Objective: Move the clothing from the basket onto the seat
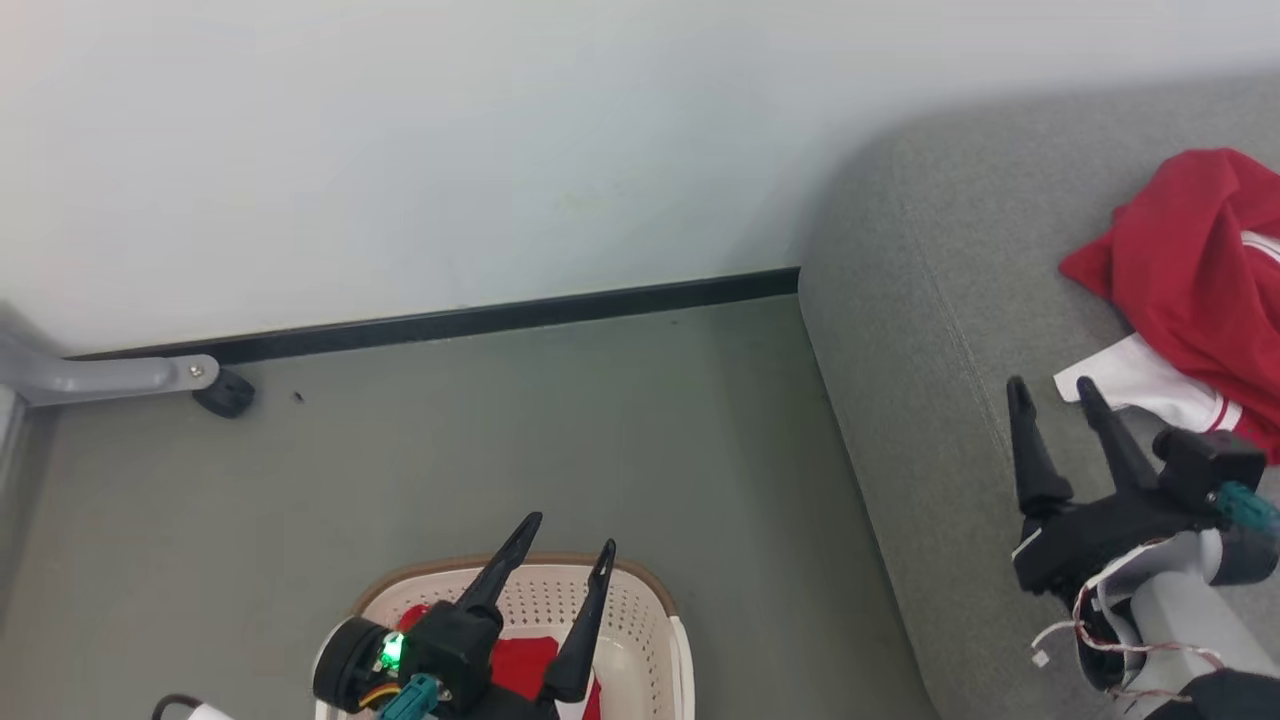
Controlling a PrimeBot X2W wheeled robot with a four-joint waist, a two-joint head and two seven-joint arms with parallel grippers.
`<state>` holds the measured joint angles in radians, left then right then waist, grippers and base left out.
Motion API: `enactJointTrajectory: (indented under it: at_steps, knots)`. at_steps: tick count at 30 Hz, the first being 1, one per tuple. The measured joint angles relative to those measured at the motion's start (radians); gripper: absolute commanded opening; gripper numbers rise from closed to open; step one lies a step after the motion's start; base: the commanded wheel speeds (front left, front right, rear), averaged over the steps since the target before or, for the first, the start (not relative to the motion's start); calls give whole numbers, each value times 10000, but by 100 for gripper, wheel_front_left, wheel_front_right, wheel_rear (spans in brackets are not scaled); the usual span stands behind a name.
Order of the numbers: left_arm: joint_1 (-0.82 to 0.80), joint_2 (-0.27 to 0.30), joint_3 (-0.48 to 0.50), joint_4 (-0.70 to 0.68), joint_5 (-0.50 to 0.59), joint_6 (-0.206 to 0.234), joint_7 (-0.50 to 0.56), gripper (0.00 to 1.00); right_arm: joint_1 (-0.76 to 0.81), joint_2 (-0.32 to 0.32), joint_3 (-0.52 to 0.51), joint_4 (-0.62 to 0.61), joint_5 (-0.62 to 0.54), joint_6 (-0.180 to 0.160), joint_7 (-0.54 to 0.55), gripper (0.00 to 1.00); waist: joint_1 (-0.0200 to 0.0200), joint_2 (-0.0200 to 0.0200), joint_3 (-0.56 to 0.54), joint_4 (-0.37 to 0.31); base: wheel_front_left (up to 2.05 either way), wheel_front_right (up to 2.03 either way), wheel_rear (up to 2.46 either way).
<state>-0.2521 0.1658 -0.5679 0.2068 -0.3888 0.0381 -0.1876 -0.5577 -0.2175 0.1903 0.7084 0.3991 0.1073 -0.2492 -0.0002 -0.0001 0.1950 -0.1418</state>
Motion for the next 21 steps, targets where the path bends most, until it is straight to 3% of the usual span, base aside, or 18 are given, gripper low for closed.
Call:
enactJointTrajectory:
  at_steps: [11, 21]
  knots:
    - [811, 17, 732, 21, -506, 433, -171, 100, 2193, 483, 151, -1699, -153, -19, 0, 100, 1, 0, -896, 678, 0, 0, 0]
    - [1592, 134, 1476, 90, -573, 694, -270, 100, 3479, 619, 305, -2867, -399, -286, 0, 100, 1, -1, -1418, 1077, 0, 0, 0]
